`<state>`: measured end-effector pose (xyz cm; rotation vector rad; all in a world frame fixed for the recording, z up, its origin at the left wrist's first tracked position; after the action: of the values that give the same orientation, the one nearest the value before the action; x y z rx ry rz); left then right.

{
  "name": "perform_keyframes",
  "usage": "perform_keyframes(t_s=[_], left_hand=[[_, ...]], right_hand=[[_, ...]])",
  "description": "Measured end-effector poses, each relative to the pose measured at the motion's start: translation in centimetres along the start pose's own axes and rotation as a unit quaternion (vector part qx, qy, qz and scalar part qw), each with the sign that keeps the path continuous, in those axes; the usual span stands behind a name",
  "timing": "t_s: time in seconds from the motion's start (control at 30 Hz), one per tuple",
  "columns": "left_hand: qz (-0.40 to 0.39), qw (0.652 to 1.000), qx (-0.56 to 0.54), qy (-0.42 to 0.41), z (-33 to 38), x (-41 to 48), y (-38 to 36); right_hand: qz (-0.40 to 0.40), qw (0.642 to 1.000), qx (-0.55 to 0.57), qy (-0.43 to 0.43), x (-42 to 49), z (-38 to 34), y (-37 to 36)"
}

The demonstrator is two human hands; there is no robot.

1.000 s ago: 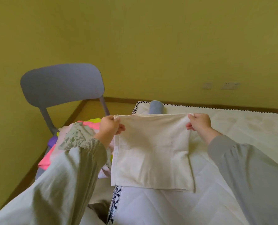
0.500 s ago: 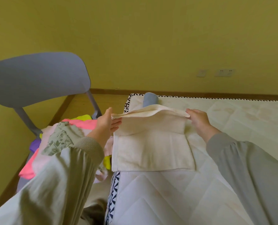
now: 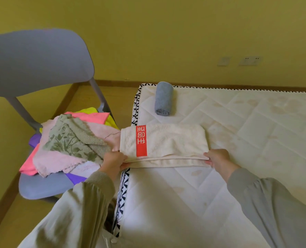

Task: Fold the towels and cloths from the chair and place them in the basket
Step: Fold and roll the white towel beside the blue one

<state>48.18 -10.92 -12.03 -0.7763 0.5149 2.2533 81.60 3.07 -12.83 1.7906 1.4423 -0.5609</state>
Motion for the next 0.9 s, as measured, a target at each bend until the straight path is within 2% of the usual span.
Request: perform_keyframes(t_s=[0.07,0.2,0.27,0.4,0.57,0.63,0.73,0.77,0.8,0.9], left_hand=[[0.005,1.000,0.005,-0.023,0.2,-0.1,0.0],[-0.029,0.994,0.008,-0.102,1.0,0.0,0.5],[-0.038,0.993,0.056,-0.097,0.6,0.1,0.9],[-0.030,0.975,0.198,-0.092,-1.0,0.3,1.5],[-0.008,0.937,0.314,-0.152,-0.5,-0.2,1.4],[-0.002,0.926,0.347,-0.151,-0.6,-0.1,1.3],[-0.007,0.882,0.447,-0.150,-0.3,-0.3,1.1],[-0.012,0.878,0.457,-0.143,-0.1,-0.3,0.9],[-0.016,0.885,0.445,-0.138,0.0,-0.2,0.7],[-0.019,0.957,0.270,-0.101,0.0,-0.3,0.5]], right_hand=[[0.017,0.999,-0.024,0.027,-0.3,-0.2,0.4],[0.068,0.976,-0.083,0.192,-1.4,-1.4,1.0],[0.064,0.972,-0.123,0.188,-1.1,-0.6,1.1],[0.036,0.964,-0.237,0.112,-0.1,1.5,0.9],[0.065,0.952,-0.261,0.149,-0.6,1.5,0.9],[0.072,0.945,-0.280,0.154,-0.9,1.7,0.9],[0.078,0.930,-0.317,0.168,-1.5,1.4,0.8],[0.083,0.927,-0.320,0.176,-1.6,1.1,0.7],[0.080,0.932,-0.303,0.181,-1.5,1.0,0.4],[0.045,0.959,-0.215,0.181,-1.7,0.2,-0.4]])
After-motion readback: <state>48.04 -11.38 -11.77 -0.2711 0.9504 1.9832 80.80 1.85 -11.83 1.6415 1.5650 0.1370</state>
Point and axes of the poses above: each hand's wrist, its own x-axis towards the middle knuckle, its own y-axis out of the back of the hand, z = x × y, the point moved 4 cm from there along x, towards the middle knuckle, and after that the axes turned 7 degrees about -y, right-handed, at the moved point
